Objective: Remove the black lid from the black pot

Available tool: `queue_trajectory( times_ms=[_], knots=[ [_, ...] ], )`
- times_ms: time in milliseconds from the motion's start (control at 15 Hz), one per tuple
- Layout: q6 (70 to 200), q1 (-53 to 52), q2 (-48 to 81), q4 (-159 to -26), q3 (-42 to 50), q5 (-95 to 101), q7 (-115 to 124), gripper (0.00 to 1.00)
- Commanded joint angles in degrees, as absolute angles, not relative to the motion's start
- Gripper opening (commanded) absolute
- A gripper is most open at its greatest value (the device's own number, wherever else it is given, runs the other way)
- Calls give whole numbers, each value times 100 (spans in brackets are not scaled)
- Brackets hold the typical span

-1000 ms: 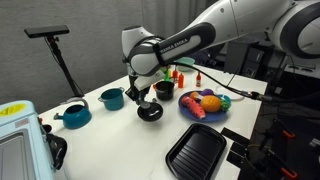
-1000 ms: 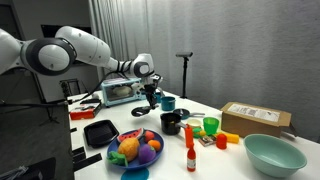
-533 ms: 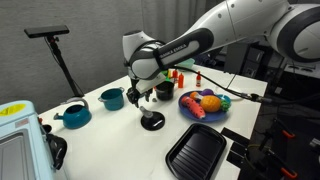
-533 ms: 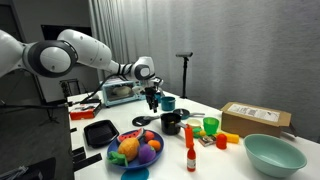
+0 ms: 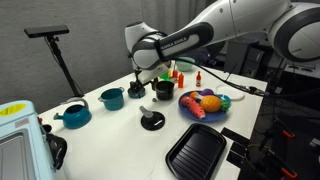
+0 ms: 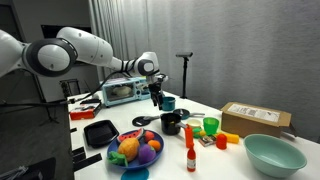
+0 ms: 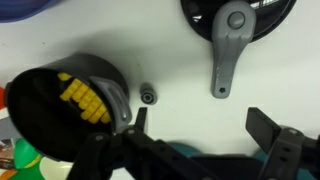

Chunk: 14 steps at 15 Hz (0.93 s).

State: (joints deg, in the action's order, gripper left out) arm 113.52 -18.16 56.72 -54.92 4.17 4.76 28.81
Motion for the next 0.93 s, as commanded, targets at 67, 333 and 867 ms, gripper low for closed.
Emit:
queue_trajectory(
  times_ms=[67,333,867],
  knots=[
    [10674,-1541,5716,-4867,612,488,3181,100],
    [10350,-1246,5721,-4651,796,443,3360,100],
    [10452,-959,5823,-4811,786,378,3293,49]
  ],
)
